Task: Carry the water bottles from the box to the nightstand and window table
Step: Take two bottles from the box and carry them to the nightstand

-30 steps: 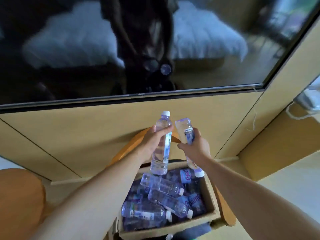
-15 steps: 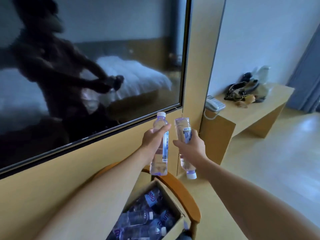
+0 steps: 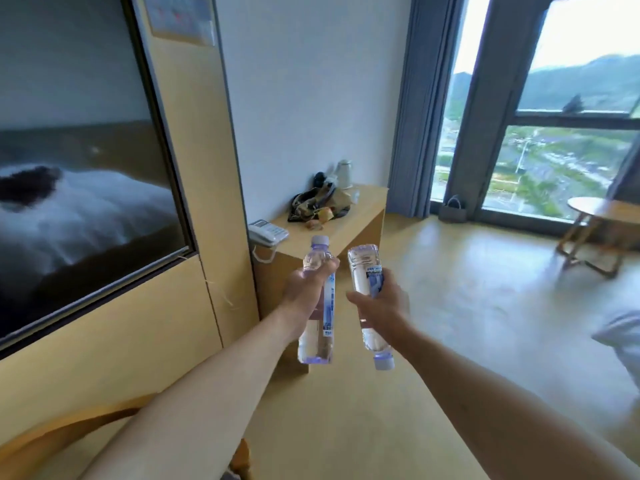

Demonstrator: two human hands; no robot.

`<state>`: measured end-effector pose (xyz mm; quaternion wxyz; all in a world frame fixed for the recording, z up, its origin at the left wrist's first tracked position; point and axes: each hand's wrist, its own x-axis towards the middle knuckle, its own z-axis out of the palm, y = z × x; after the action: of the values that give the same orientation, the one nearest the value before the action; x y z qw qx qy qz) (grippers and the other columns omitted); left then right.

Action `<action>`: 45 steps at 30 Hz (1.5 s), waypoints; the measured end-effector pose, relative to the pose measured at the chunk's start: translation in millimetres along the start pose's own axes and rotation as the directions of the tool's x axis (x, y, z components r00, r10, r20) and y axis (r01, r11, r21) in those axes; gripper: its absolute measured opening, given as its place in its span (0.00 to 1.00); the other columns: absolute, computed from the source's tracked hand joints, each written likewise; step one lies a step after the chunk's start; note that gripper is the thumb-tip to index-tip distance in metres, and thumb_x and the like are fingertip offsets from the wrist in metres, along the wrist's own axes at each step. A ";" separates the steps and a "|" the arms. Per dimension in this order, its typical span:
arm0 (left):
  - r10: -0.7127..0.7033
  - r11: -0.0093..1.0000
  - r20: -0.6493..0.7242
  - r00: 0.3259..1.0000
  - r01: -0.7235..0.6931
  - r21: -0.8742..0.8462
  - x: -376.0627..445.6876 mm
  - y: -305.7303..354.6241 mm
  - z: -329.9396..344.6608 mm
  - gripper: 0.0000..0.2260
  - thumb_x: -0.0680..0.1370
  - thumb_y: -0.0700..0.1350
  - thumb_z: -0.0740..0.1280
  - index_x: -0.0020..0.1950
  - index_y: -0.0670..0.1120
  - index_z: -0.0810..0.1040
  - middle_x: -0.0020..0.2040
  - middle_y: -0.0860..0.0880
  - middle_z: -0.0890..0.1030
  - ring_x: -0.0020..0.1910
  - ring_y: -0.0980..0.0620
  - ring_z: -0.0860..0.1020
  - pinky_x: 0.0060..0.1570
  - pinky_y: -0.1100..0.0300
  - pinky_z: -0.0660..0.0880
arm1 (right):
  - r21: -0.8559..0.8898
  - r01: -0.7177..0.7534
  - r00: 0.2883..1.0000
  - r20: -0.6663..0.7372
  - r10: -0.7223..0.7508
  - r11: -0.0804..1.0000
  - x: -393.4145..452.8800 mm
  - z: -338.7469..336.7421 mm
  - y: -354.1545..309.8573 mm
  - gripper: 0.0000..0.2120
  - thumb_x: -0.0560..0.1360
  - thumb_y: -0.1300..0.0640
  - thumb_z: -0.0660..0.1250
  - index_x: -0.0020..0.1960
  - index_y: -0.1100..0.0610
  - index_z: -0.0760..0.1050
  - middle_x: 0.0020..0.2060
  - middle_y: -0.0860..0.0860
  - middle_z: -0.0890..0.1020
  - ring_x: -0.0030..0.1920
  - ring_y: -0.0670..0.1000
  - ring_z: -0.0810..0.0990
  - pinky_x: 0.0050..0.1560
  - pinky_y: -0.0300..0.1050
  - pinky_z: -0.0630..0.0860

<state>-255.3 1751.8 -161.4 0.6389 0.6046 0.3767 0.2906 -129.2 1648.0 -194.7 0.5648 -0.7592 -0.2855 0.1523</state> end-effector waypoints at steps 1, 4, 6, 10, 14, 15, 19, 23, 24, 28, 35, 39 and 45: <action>0.007 1.000 0.044 0.999 -0.007 0.010 -1.9 3.1 24.0 0.20 0.68 0.65 0.75 0.49 0.51 0.82 0.33 0.51 0.84 0.26 0.56 0.82 0.24 0.65 0.74 | 0.005 -0.011 0.999 -0.037 0.011 1.000 2.1 -24.2 6.4 0.21 0.59 0.46 0.76 0.48 0.40 0.71 0.41 0.48 0.83 0.30 0.49 0.84 0.27 0.52 0.83; 0.035 0.999 0.152 0.988 -0.039 0.029 -8.9 13.2 91.1 0.14 0.73 0.60 0.74 0.50 0.52 0.83 0.36 0.51 0.85 0.28 0.56 0.83 0.24 0.64 0.75 | -0.010 -0.029 0.990 -0.137 0.027 1.000 6.6 -89.4 23.0 0.23 0.62 0.48 0.77 0.53 0.43 0.71 0.43 0.48 0.82 0.31 0.50 0.85 0.27 0.50 0.83; 0.054 0.997 0.220 0.974 -0.064 0.037 -11.6 18.1 133.4 0.11 0.75 0.57 0.73 0.50 0.51 0.84 0.38 0.48 0.85 0.32 0.52 0.85 0.27 0.63 0.77 | 0.002 -0.049 0.977 -0.206 0.049 0.999 8.8 -128.2 35.5 0.25 0.63 0.49 0.78 0.56 0.45 0.71 0.43 0.49 0.82 0.35 0.52 0.85 0.27 0.49 0.83; 0.015 0.994 0.423 0.906 -0.060 0.094 -13.6 20.3 219.4 0.18 0.75 0.60 0.74 0.56 0.49 0.84 0.48 0.42 0.87 0.43 0.42 0.87 0.37 0.53 0.83 | -0.006 -0.086 0.923 -0.377 0.078 0.996 7.2 -202.8 64.8 0.26 0.65 0.49 0.78 0.58 0.47 0.71 0.43 0.49 0.82 0.37 0.51 0.85 0.25 0.44 0.80; -0.004 0.991 0.602 0.799 -0.078 0.109 -18.6 12.3 313.9 0.19 0.74 0.62 0.75 0.54 0.48 0.83 0.44 0.43 0.86 0.36 0.45 0.86 0.31 0.57 0.79 | -0.088 -0.201 0.818 -0.562 0.118 0.976 -7.4 -277.6 96.0 0.27 0.67 0.45 0.78 0.61 0.49 0.70 0.45 0.48 0.81 0.43 0.53 0.84 0.38 0.49 0.83; -0.009 0.991 0.650 0.760 -0.079 0.106 -21.3 9.2 337.6 0.19 0.73 0.62 0.75 0.53 0.47 0.82 0.43 0.43 0.86 0.34 0.46 0.86 0.30 0.58 0.79 | -0.096 -0.243 0.782 -0.608 0.136 0.965 -12.5 -295.2 102.7 0.29 0.67 0.44 0.77 0.62 0.50 0.70 0.47 0.49 0.82 0.46 0.55 0.84 0.44 0.53 0.83; -0.022 0.990 0.838 0.546 -0.105 0.094 -44.4 -1.8 426.4 0.19 0.73 0.62 0.75 0.49 0.47 0.83 0.34 0.47 0.85 0.29 0.48 0.85 0.27 0.59 0.78 | -0.064 -0.359 0.584 -0.794 0.171 0.931 -42.6 -359.6 122.6 0.31 0.66 0.43 0.76 0.64 0.53 0.71 0.50 0.52 0.82 0.51 0.58 0.82 0.52 0.56 0.81; -0.053 0.988 0.947 0.318 -0.118 0.095 -87.9 -11.6 499.0 0.22 0.69 0.63 0.77 0.50 0.47 0.84 0.37 0.46 0.87 0.31 0.47 0.85 0.29 0.58 0.78 | 0.023 -0.436 0.368 -0.907 0.202 0.899 -92.4 -408.9 131.3 0.31 0.65 0.43 0.74 0.64 0.52 0.69 0.50 0.49 0.80 0.49 0.56 0.81 0.50 0.51 0.78; -0.068 0.987 0.964 0.259 -0.125 0.103 -102.7 -14.6 513.6 0.22 0.68 0.64 0.77 0.49 0.48 0.84 0.38 0.46 0.87 0.32 0.47 0.85 0.29 0.58 0.79 | 0.046 -0.459 0.313 -0.926 0.209 0.887 -108.3 -418.9 133.4 0.30 0.67 0.44 0.75 0.64 0.51 0.69 0.49 0.48 0.80 0.48 0.55 0.80 0.49 0.47 0.75; -0.125 0.980 0.992 -0.004 -0.159 0.122 -173.6 -29.5 554.1 0.16 0.66 0.66 0.77 0.38 0.53 0.85 0.31 0.49 0.84 0.28 0.51 0.84 0.27 0.60 0.77 | 0.159 -0.524 0.064 -0.972 0.225 0.837 -182.4 -445.3 139.6 0.25 0.69 0.45 0.77 0.58 0.50 0.68 0.46 0.46 0.78 0.47 0.53 0.77 0.47 0.45 0.69; -0.203 0.975 0.912 -0.356 -0.161 0.154 -323.3 -62.7 580.3 0.18 0.70 0.60 0.78 0.45 0.46 0.81 0.30 0.47 0.82 0.27 0.48 0.82 0.27 0.57 0.78 | 0.320 -0.509 -0.273 -0.940 0.202 0.799 -326.9 -454.7 142.2 0.24 0.60 0.36 0.72 0.51 0.43 0.68 0.44 0.42 0.79 0.42 0.45 0.79 0.39 0.46 0.77; -0.217 0.972 0.848 -0.484 -0.184 0.144 -420.4 -73.6 584.2 0.25 0.66 0.62 0.78 0.52 0.45 0.83 0.41 0.41 0.86 0.35 0.42 0.85 0.32 0.51 0.81 | 0.369 -0.474 -0.404 -0.898 0.175 0.800 -412.1 -466.8 143.9 0.25 0.61 0.34 0.73 0.52 0.39 0.66 0.48 0.38 0.78 0.46 0.47 0.81 0.47 0.54 0.85; -0.195 0.978 0.802 -0.565 -0.170 0.118 -559.2 -86.5 601.7 0.24 0.68 0.61 0.78 0.54 0.45 0.82 0.40 0.42 0.82 0.33 0.46 0.84 0.32 0.54 0.80 | 0.418 -0.510 -0.507 -0.852 0.130 0.752 -528.2 -515.6 151.3 0.39 0.69 0.37 0.76 0.72 0.47 0.63 0.68 0.49 0.76 0.61 0.54 0.80 0.56 0.45 0.79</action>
<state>-67.7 947.7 -183.4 0.5652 0.5930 -0.3554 -0.4501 -221.8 900.8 -223.0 0.3608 -0.6497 0.5494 -0.3819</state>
